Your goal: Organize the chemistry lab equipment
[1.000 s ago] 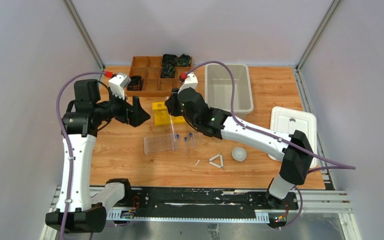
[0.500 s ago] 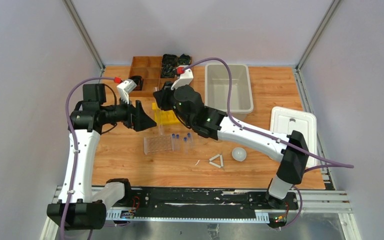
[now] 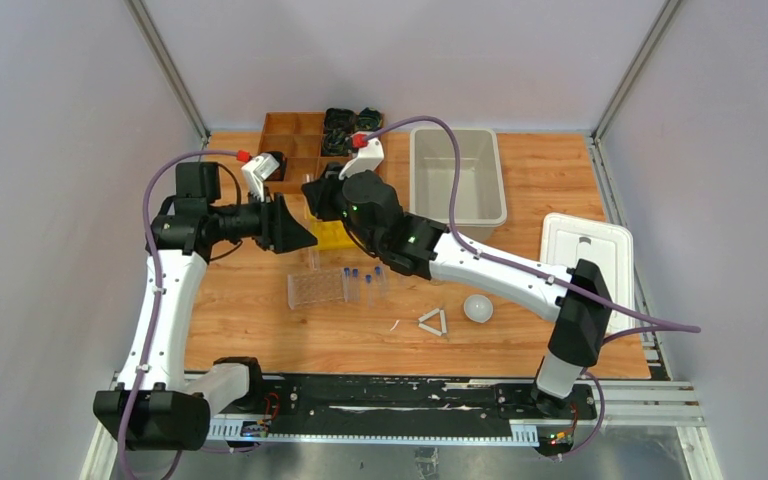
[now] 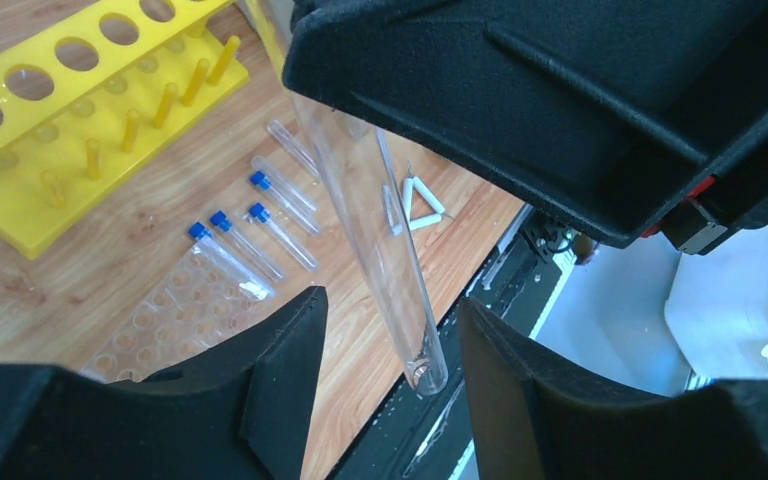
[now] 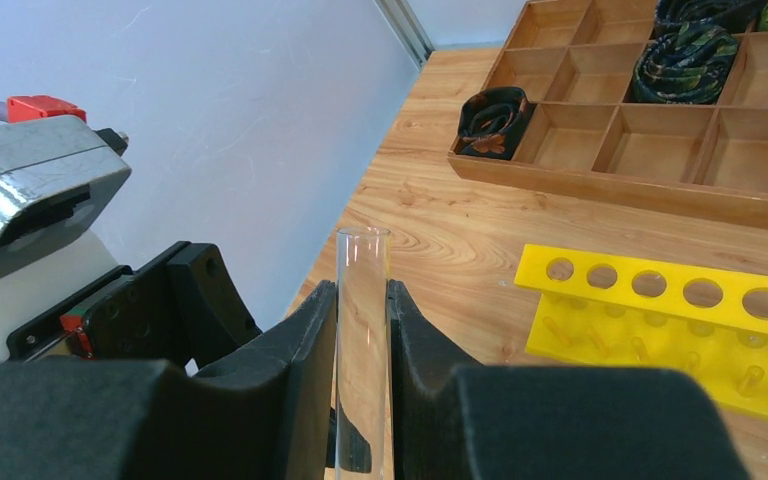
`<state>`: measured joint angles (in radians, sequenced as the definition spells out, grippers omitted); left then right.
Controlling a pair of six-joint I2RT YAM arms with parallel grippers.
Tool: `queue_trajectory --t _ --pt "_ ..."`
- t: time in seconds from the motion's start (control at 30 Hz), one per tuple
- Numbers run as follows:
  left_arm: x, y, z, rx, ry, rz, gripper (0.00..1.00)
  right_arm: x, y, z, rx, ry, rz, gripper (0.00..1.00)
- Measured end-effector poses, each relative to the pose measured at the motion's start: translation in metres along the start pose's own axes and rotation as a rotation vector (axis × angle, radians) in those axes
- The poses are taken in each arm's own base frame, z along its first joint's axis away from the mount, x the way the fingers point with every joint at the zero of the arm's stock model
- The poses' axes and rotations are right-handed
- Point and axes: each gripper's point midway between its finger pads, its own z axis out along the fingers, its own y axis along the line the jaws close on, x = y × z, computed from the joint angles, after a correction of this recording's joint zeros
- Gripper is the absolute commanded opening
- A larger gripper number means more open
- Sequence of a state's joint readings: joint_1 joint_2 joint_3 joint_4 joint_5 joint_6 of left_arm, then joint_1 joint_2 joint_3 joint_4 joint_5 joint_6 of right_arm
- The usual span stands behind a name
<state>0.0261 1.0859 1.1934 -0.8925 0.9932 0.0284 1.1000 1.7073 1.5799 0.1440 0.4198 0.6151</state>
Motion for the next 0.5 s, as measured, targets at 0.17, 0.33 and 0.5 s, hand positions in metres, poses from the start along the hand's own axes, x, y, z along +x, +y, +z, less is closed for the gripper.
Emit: queue_trajectory --t 0.17,0.33,0.5 --pt "0.0036 0.0006 0.0040 0.009 0.007 -0.016 0.43 0.0010 0.0020 0.0015 -0.002 0.000 0.005 0.00" --pt "0.0053 0.0029 0.0063 0.011 0.009 -0.039 0.21 -0.0019 0.0047 0.0026 -0.009 -0.010 0.014 0.00" --pt "0.0046 0.0089 0.0068 -0.015 0.009 -0.042 0.09 -0.0028 0.0055 0.0024 -0.011 -0.012 0.015 0.37"
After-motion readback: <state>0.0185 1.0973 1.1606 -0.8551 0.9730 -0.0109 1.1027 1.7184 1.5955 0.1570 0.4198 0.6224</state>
